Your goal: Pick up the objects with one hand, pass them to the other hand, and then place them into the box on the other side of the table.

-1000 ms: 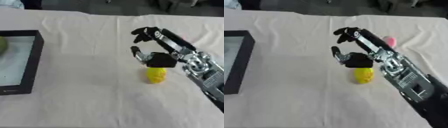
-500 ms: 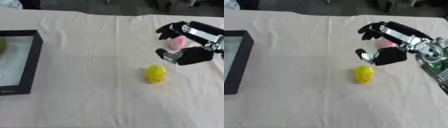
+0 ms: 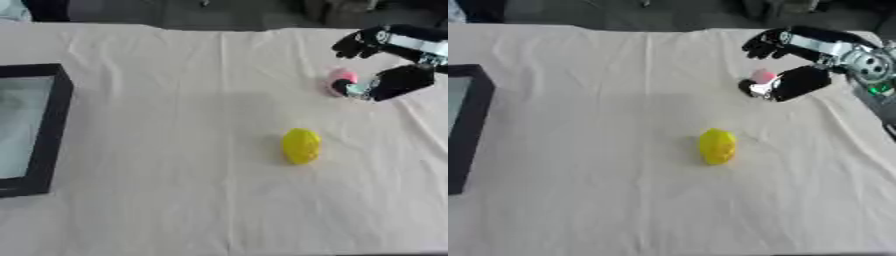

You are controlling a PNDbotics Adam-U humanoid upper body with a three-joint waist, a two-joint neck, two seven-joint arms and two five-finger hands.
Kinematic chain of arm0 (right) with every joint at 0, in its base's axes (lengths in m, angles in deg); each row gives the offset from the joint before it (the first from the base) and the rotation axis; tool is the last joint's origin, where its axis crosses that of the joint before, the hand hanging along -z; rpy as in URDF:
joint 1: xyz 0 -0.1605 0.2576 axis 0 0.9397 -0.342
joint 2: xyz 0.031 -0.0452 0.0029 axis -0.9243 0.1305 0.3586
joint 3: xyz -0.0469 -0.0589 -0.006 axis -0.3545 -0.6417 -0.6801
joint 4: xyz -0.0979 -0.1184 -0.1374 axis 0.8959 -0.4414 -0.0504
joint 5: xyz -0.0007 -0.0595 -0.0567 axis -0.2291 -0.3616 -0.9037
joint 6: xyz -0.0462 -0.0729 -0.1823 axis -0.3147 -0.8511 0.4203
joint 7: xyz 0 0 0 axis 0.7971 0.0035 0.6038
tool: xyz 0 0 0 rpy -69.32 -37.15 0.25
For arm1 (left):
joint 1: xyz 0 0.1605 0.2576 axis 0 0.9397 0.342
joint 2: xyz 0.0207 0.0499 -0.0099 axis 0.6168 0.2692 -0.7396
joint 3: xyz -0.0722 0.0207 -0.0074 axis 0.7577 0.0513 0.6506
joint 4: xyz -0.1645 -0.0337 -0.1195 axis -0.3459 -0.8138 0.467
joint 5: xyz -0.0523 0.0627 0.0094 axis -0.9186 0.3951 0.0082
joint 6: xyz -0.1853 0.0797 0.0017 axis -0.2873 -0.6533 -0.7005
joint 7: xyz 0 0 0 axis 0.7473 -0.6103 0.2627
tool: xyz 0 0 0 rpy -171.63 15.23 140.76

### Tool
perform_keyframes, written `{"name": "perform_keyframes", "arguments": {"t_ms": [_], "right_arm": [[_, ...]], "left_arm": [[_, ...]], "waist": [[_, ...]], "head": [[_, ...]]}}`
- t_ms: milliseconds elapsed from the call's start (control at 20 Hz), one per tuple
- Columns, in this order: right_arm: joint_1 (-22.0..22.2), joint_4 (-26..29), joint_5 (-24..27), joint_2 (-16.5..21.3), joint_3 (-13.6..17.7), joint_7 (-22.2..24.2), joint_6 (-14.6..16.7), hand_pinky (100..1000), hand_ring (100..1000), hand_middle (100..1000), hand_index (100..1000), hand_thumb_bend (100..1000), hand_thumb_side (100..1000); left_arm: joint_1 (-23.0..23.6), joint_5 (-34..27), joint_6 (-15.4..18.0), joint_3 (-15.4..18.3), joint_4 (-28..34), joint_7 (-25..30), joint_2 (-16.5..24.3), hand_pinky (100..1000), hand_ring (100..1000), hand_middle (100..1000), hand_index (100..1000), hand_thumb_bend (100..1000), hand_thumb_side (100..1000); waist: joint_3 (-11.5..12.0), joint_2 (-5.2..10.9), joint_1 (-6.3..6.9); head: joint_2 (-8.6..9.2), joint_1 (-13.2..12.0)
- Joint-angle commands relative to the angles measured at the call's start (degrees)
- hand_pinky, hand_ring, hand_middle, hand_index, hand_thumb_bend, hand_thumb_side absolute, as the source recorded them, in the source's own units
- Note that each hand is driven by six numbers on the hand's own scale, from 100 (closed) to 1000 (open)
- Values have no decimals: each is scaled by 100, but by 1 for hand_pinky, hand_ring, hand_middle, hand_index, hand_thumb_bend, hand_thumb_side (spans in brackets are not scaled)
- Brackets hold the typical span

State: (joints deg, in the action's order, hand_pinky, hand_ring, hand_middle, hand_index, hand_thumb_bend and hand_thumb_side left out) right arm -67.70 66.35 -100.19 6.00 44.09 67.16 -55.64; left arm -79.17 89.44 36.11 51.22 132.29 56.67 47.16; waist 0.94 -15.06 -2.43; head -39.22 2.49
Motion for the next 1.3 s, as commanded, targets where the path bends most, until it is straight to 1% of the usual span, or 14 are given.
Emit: {"name": "perform_keyframes", "arguments": {"t_ms": [50,150,350,500,650,900,1100,1300], "right_arm": [[-237,-628,-326,-25,167,183,281,896,876,816,892,356,317],[-346,-1031,-537,-128,218,259,422,901,882,828,894,387,296],[-549,-1796,-1110,-361,351,294,637,905,886,841,897,414,287],[-679,-2290,-1420,-534,461,252,768,904,885,841,897,414,293],[-788,-2681,-1663,-682,584,91,798,901,877,832,894,414,285],[-920,-3149,-1833,-890,730,-296,771,895,868,816,891,387,286],[-978,-3326,-1880,-990,770,-460,745,894,864,810,888,373,283],[-1014,-3507,-2007,-1064,836,-635,634,893,858,806,885,364,272]], "left_arm": [[-61,-37,17,37,135,-35,142,727,738,717,807,242,573],[-67,-83,51,43,175,-48,128,723,735,714,806,235,577],[-76,-198,109,30,268,-91,104,719,731,710,804,241,579],[-89,-314,179,18,357,-108,78,713,727,706,801,225,587],[-92,-458,303,9,456,-182,56,712,725,704,799,215,589],[-101,-610,354,-10,514,-269,23,712,723,702,797,206,594],[-112,-649,343,-17,544,-293,2,712,723,701,795,204,597],[-125,-668,335,-28,589,-300,-17,711,722,701,794,203,599]], "waist": [[4,103,45],[11,94,54],[30,65,72],[47,33,83],[64,-5,87],[98,-62,97],[132,-101,99],[171,-138,95]], "head": [[23,136],[38,201],[83,295],[122,353],[158,429],[221,487],[272,515],[309,533]]}}
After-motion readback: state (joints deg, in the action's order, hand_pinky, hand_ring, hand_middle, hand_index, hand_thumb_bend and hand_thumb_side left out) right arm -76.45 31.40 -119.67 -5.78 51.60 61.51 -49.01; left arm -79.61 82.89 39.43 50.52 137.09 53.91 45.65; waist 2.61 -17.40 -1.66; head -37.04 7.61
